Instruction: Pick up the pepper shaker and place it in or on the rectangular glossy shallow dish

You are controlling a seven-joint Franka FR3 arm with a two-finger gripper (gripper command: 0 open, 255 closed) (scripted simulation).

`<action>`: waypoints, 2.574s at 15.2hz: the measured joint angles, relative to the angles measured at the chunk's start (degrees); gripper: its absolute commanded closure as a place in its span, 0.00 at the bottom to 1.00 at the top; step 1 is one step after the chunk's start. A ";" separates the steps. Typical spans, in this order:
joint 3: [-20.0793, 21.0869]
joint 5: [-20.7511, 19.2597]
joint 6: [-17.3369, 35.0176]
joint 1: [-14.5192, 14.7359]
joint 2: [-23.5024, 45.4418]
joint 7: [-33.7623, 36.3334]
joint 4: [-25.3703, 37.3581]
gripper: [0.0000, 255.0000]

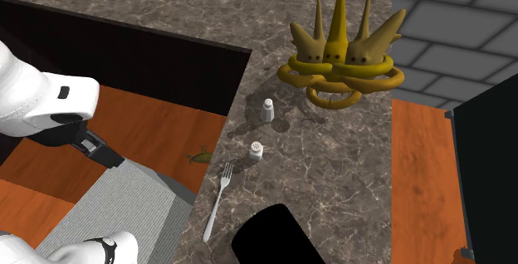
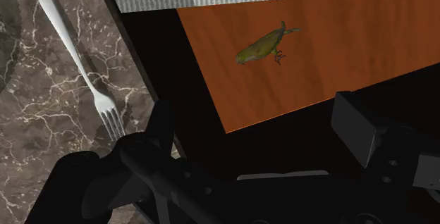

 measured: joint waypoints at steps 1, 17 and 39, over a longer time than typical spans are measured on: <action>0.00 0.00 0.00 0.00 0.00 0.00 0.00 0.00; -12.38 -1.15 19.90 -0.75 28.69 -17.79 11.96 0.00; -15.34 16.16 22.26 -7.69 74.49 -40.62 55.28 0.00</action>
